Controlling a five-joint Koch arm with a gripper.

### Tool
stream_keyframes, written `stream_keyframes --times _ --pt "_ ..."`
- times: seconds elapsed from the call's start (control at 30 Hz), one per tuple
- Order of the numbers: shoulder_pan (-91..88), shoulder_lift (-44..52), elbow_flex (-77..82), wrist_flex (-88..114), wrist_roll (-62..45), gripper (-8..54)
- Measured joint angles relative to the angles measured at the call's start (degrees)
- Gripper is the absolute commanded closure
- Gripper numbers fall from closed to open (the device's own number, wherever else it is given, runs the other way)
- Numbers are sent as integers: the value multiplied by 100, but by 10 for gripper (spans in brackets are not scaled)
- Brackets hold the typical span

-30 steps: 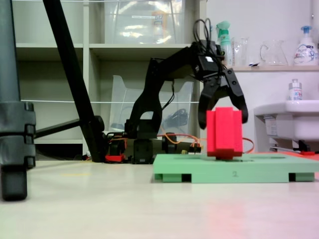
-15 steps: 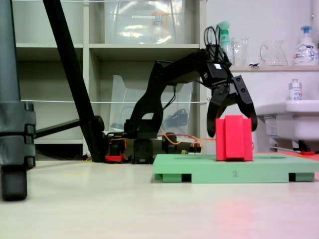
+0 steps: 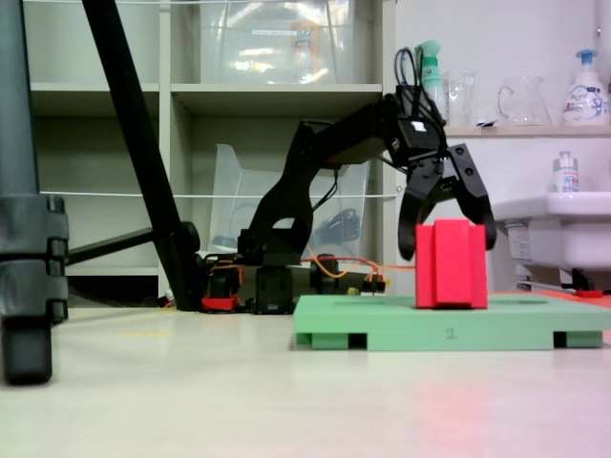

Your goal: Put the cross columnar block into the corresponding hole

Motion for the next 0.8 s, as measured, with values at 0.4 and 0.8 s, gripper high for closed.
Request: stream_keyframes --times 0.4,0.8 --pt "-167 141 -9 721 -9 258" --pt "-237 448 0 1055 62 259"
